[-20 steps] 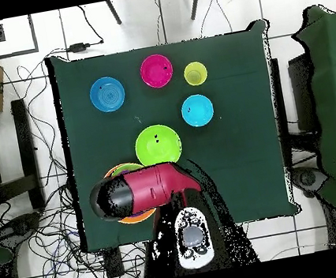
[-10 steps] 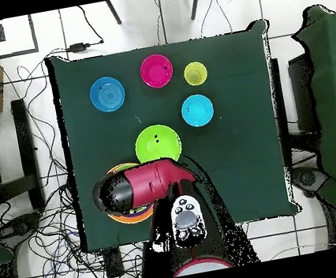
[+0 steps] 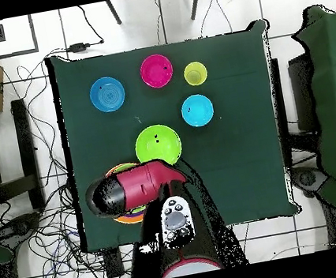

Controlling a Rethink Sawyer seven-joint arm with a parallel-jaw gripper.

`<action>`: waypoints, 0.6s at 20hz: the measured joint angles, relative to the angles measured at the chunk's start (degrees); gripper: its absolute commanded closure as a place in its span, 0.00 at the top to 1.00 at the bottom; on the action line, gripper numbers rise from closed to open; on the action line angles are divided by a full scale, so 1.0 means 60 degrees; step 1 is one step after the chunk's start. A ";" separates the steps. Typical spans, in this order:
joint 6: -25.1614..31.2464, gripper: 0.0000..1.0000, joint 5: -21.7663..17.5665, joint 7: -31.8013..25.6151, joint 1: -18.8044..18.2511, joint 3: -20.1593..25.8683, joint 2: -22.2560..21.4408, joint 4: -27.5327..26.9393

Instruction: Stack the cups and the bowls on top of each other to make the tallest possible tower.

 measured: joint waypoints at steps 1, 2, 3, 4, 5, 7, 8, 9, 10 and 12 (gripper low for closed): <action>-0.0050 1.00 0.0000 0.0000 0.0042 -0.0008 0.0004 0.0000; -0.0085 1.00 -0.0002 0.0000 0.0066 -0.0018 0.0015 -0.0006; -0.0116 1.00 -0.0001 0.0000 0.0084 -0.0027 0.0031 -0.0009; -0.0147 1.00 0.0000 0.0000 0.0102 -0.0036 0.0048 -0.0012; -0.0187 1.00 0.0000 0.0000 0.0127 -0.0051 0.0074 -0.0014; -0.0308 1.00 0.0000 0.0000 0.0192 -0.0091 0.0156 -0.0017; -0.0476 1.00 0.0000 0.0000 0.0255 -0.0129 0.0253 -0.0017; -0.0556 1.00 0.0000 0.0000 0.0281 -0.0144 0.0297 -0.0017; -0.0617 1.00 0.0000 0.0000 0.0299 -0.0154 0.0332 -0.0018; -0.0871 1.00 0.0000 0.0000 0.0365 -0.0197 0.0491 -0.0018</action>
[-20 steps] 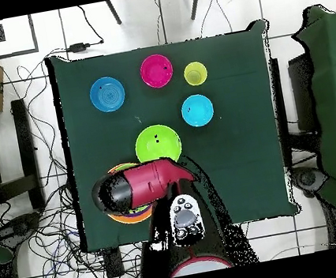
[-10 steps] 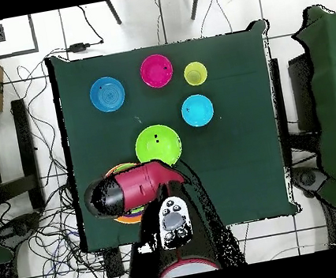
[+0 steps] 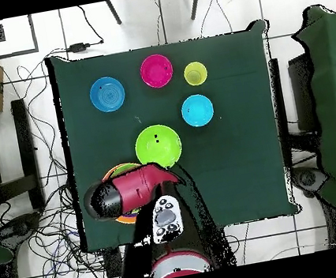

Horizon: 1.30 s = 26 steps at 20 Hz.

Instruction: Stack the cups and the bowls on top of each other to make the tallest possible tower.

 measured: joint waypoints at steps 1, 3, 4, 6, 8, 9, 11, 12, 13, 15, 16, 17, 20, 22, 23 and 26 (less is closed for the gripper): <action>-0.0080 1.00 0.0001 0.0000 0.0018 -0.0017 0.0057 -0.0001; -0.0248 1.00 0.0002 0.0000 0.0058 -0.0056 0.0188 -0.0003; -0.0328 1.00 0.0002 0.0000 0.0077 -0.0073 0.0247 -0.0003; -0.0514 1.00 0.0002 0.0000 0.0121 -0.0114 0.0383 -0.0003; -0.0727 1.00 0.0004 0.0000 0.0184 -0.0165 0.0524 -0.0006; -0.0890 1.00 0.0004 0.0000 0.0243 -0.0214 0.0626 -0.0006; -0.1116 1.00 0.0005 0.0000 0.0360 -0.0315 0.0748 0.0000; -0.1202 1.00 0.0006 0.0000 0.0416 -0.0367 0.0785 0.0006; -0.1245 1.00 0.0008 0.0000 0.0464 -0.0416 0.0776 0.0007; -0.1319 0.00 0.0004 0.0000 0.0628 -0.0628 0.0745 0.0028; -0.1339 0.00 0.0006 0.0000 0.0639 -0.0647 0.0736 0.0030; -0.1359 0.00 0.0008 0.0000 0.0650 -0.0665 0.0728 0.0032; -0.1494 0.00 0.0006 0.0000 0.0785 -0.0868 0.0718 0.0032; -0.1563 0.00 0.0008 0.0000 0.0782 -0.0895 0.0735 0.0028; -0.1613 0.00 0.0008 0.0000 0.0779 -0.0918 0.0748 0.0029; -0.1621 0.00 0.0008 0.0000 0.0780 -0.0925 0.0743 0.0029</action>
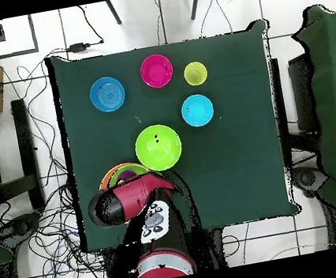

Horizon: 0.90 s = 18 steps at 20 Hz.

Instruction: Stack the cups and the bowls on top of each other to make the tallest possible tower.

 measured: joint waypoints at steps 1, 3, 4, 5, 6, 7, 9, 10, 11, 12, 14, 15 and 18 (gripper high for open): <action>0.0000 0.00 0.0000 0.0000 0.0000 -0.0001 -0.0001 0.0000; 0.0000 0.00 0.0000 0.0000 0.0001 0.0001 -0.0043 0.0001; 0.0002 0.00 0.0000 0.0000 0.0000 0.0003 -0.0059 0.0003; 0.0016 0.00 0.0006 0.0000 -0.0001 0.0006 -0.0099 0.0003; 0.0131 0.00 0.0061 0.0000 -0.0008 0.0048 -0.0256 0.0014; 0.0223 0.00 0.0097 0.0000 -0.0016 0.0081 -0.0359 0.0026; 0.0419 0.00 0.0168 0.0000 -0.0039 0.0147 -0.0540 0.0043; 0.0707 0.00 0.0269 0.0000 -0.0084 0.0247 -0.0782 0.0058; 0.0910 0.00 0.0342 0.0000 -0.0118 0.0312 -0.0928 0.0057; 0.1412 0.00 0.0522 0.0000 -0.0210 0.0455 -0.1264 0.0061; 0.1825 0.00 0.0669 0.0000 -0.0283 0.0557 -0.1510 0.0059; 0.1998 0.00 0.0722 0.0000 -0.0310 0.0592 -0.1608 0.0058; 0.2812 0.00 0.0947 0.0000 -0.0418 0.0723 -0.2020 0.0014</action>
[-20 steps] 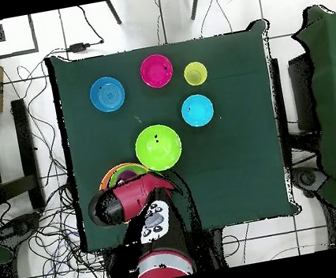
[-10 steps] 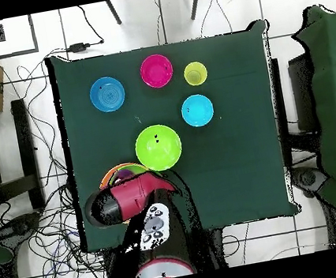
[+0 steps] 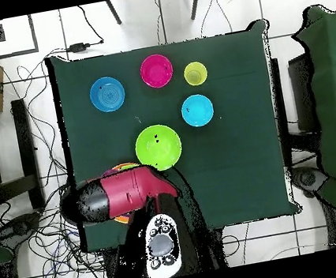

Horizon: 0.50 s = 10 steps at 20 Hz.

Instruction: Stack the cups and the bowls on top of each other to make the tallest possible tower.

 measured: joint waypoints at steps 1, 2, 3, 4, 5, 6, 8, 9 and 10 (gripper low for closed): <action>0.0325 0.00 0.0047 0.0000 -0.0080 0.0062 -0.0145 -0.0065; 0.0498 0.00 0.0053 0.0000 -0.0153 0.0111 -0.0209 -0.0125; 0.0593 0.00 0.0053 0.0000 -0.0218 0.0146 -0.0235 -0.0173; 0.0688 0.00 0.0053 0.0000 -0.0282 0.0181 -0.0260 -0.0221; 0.0791 0.00 0.0053 0.0000 -0.0389 0.0231 -0.0280 -0.0288; 0.0863 0.00 0.0051 0.0000 -0.0483 0.0267 -0.0290 -0.0347; 0.1013 0.00 0.0049 0.0000 -0.0744 0.0348 -0.0295 -0.0506; 0.1128 0.00 0.0047 0.0000 -0.1038 0.0426 -0.0289 -0.0682; 0.1193 0.00 0.0047 0.0000 -0.1249 0.0471 -0.0269 -0.0820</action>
